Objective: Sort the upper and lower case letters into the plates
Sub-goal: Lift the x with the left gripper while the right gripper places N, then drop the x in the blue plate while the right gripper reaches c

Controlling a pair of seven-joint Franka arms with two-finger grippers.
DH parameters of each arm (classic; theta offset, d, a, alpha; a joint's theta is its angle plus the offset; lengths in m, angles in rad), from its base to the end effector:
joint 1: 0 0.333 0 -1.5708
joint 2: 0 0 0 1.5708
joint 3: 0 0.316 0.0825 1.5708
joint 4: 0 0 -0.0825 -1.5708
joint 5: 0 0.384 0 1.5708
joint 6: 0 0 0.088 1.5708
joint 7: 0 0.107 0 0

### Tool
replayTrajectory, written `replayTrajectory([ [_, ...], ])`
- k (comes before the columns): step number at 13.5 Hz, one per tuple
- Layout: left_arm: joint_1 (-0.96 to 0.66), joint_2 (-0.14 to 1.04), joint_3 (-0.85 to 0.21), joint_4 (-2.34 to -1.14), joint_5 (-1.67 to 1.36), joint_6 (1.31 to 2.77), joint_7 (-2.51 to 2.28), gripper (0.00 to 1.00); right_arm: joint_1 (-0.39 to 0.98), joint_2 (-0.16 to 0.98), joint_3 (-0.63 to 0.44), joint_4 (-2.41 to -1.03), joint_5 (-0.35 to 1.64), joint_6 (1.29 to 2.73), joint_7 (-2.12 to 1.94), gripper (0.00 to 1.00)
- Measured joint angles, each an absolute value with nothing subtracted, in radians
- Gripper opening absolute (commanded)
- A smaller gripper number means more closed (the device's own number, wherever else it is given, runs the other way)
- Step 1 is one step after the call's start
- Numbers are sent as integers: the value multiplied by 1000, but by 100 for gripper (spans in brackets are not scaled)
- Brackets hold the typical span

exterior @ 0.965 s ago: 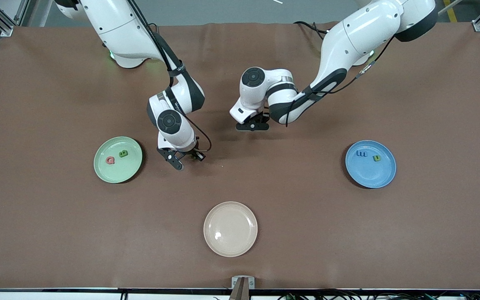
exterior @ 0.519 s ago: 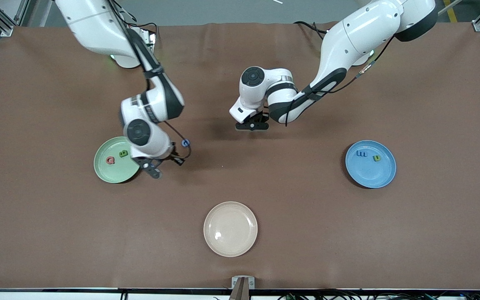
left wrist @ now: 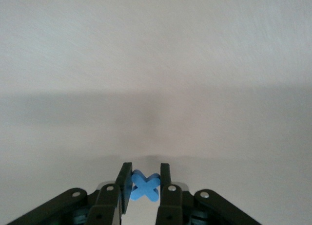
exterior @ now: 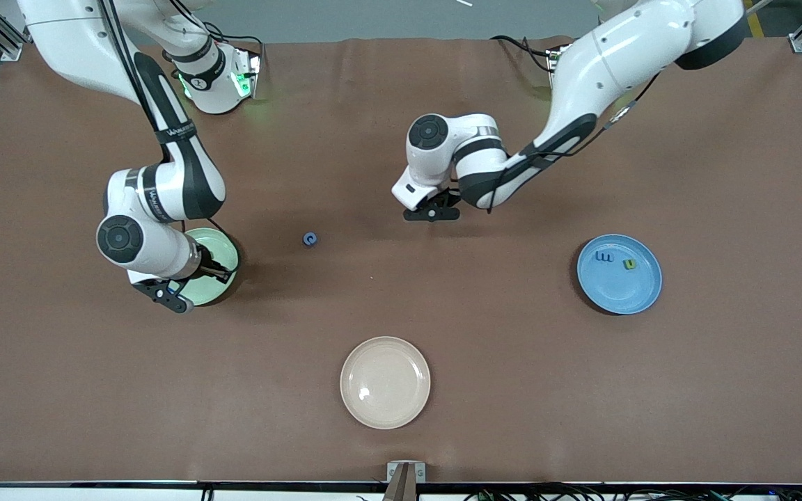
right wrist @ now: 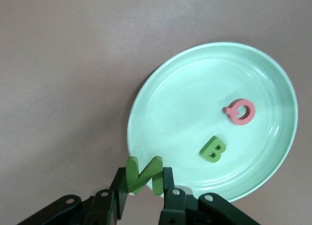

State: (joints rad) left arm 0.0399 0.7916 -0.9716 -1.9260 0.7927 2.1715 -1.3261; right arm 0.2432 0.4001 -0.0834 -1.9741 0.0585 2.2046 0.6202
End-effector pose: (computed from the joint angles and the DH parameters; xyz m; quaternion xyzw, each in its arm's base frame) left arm 0.4007 -0.4533 0.2137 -0.9991 0.0068 0.0289 0.0287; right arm 0.5858 0.0978 0.2533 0.9661 -0.2442 -0.0796 0.0267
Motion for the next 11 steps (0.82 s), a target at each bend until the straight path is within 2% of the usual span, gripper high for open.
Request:
replayTrajectory([
  [2, 213, 786, -1098, -1926, 793, 2090, -1267, 8, 220, 402, -83, -2021, 58, 2276, 573, 0],
  [4, 365, 779, -1175, -1928, 793, 2056, -1199, 8, 190, 407, -83, -2079, 58, 2373, 525, 0],
  [7, 538, 778, -1216, -1938, 793, 2047, -1099, 8, 176, 418, -81, -2123, 58, 2444, 505, 2],
  [11, 749, 778, -1239, -1958, 796, 2040, -896, 8, 177, 429, -70, -2132, 58, 2450, 505, 5],
])
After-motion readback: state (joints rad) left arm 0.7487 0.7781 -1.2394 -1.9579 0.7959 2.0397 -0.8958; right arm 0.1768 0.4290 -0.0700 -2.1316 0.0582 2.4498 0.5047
